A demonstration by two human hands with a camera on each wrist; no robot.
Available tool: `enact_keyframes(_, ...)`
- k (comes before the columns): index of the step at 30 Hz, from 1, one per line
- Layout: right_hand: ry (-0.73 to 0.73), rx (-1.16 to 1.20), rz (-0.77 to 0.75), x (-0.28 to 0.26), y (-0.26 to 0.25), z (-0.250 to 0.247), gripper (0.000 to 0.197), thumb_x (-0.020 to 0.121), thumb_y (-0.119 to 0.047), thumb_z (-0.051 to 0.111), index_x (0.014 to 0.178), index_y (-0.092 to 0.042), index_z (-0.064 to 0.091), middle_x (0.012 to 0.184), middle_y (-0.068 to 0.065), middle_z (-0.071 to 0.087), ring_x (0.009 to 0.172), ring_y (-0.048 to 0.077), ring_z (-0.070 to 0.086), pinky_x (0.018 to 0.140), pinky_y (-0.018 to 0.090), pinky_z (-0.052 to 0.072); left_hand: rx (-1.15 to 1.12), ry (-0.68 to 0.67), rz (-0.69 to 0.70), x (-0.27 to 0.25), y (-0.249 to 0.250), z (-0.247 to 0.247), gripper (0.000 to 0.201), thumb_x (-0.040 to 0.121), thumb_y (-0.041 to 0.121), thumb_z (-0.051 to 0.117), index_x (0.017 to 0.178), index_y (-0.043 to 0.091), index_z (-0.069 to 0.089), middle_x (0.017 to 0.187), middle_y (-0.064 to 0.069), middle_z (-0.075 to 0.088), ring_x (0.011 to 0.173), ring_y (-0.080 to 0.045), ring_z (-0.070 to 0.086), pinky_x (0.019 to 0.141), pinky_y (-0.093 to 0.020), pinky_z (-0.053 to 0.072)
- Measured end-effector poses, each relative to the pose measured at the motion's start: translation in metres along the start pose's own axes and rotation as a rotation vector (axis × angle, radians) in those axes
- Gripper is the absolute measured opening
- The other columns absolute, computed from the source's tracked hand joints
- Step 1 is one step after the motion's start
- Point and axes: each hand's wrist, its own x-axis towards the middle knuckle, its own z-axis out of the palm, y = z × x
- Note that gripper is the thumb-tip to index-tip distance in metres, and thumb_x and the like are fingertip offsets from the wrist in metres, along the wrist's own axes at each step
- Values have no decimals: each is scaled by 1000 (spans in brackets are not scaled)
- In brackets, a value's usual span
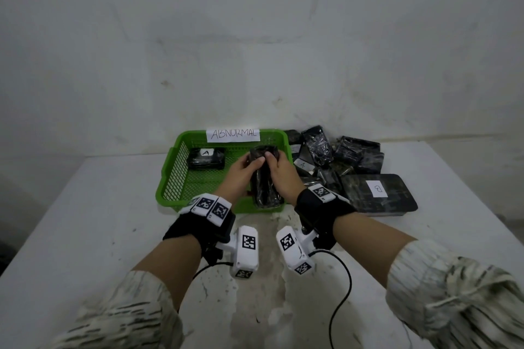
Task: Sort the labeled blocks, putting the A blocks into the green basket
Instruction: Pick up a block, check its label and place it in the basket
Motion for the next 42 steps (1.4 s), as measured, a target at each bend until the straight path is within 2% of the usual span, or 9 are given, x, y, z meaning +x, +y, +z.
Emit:
enact_keyframes(5,-119,110,83,3,6,2,63,100,-43,40,150,-10,22,141,9,49,130,26,48,108,38,40,24,90,119,3,-1,3,29,98,12,42,125,3,50,109,-11,59,89,-15,59,63,-11,52)
enact_keyframes(7,-170,112,96,3,9,3,68,100,-42,40,154,-15,10,145,7,44,131,24,46,109,37,39,20,96,94,4,-1,2,32,99,17,41,127,5,49,118,-14,59,100,-20,60,69,-16,51)
enact_keyframes(13,-38,120,63,7,10,1,47,103,-25,38,145,-8,30,133,14,55,119,28,55,92,29,44,37,-56,67,-2,-2,7,42,99,12,39,141,14,33,122,-6,51,110,-19,52,74,-17,50)
enact_keyframes(19,-279,223,139,1,6,-2,76,101,-31,44,154,-17,-9,153,3,33,138,19,37,105,26,35,44,48,65,4,-8,2,37,101,16,34,137,9,38,133,-16,51,108,-21,53,77,-21,48)
enact_keyframes(22,-259,238,114,1,10,-1,68,101,-15,42,154,-15,0,150,7,40,126,17,47,95,22,40,-21,39,24,4,-8,2,39,101,19,35,139,11,37,132,-14,52,110,-24,54,87,-31,46)
enact_keyframes(26,-164,284,139,3,11,-1,61,101,-11,40,154,-14,10,147,10,43,127,23,48,100,29,42,43,-32,53,-2,-8,5,43,100,15,36,143,14,32,131,-10,51,117,-21,51,82,-20,45)
enact_keyframes(31,-259,310,235,1,8,-3,88,94,-13,56,154,-21,-7,134,5,53,119,24,55,103,39,46,31,67,32,6,-11,1,39,100,10,34,139,7,39,132,-22,51,116,-31,53,89,-31,43)
enact_keyframes(36,-258,222,154,-6,6,-7,102,86,-4,65,153,-20,-11,144,11,46,120,23,55,95,29,49,74,30,-5,4,-14,1,37,99,12,40,135,4,43,130,-20,54,119,-33,53,90,-31,44)
enact_keyframes(42,-164,432,249,-21,-4,-10,80,97,-50,42,153,-28,-10,159,4,21,145,25,24,116,47,19,-31,52,-69,3,-15,-9,46,97,2,39,142,10,31,134,-22,49,120,-39,51,91,-42,45)
